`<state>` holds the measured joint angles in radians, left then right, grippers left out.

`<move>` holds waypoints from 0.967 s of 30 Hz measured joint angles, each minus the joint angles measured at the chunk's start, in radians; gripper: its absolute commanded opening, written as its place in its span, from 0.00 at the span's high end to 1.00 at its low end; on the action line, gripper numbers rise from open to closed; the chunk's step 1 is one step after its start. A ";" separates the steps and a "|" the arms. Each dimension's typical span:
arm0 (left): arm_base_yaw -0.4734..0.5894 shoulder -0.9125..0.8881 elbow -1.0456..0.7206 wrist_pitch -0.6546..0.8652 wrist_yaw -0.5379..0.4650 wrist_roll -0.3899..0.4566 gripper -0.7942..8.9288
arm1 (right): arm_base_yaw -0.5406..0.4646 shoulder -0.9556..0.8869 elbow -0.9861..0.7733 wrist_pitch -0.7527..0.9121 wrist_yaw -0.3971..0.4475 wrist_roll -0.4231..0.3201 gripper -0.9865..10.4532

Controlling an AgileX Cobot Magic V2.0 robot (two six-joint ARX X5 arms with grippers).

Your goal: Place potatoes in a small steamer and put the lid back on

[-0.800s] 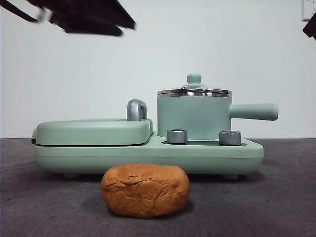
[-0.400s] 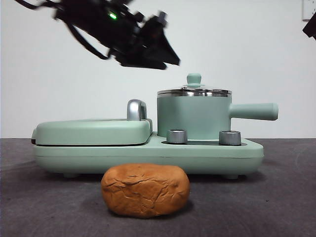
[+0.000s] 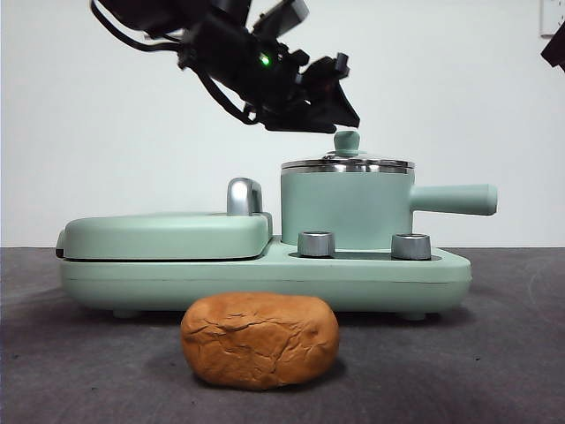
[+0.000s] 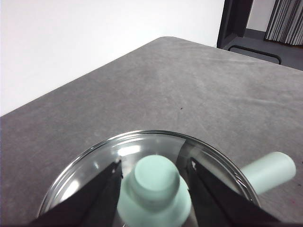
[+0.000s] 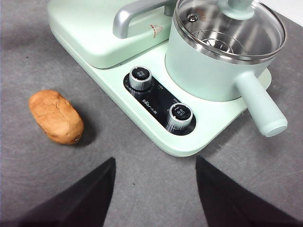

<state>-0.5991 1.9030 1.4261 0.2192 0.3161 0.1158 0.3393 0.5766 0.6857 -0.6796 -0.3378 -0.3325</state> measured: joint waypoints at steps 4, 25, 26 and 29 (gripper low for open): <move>-0.002 0.037 0.027 -0.003 0.000 0.000 0.69 | 0.000 0.000 0.000 0.000 0.000 0.000 0.68; -0.005 0.064 0.031 0.006 -0.004 0.014 0.91 | 0.000 0.000 0.000 0.000 0.002 0.000 0.68; -0.005 0.064 0.031 0.005 -0.005 0.014 0.91 | 0.000 0.000 0.000 0.000 0.002 0.000 0.68; -0.006 0.060 0.031 0.000 -0.023 0.014 0.91 | 0.000 0.000 0.000 0.000 0.002 0.000 0.68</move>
<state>-0.6056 1.9625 1.4567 0.2188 0.2928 0.1303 0.3393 0.5766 0.6857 -0.6800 -0.3359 -0.3325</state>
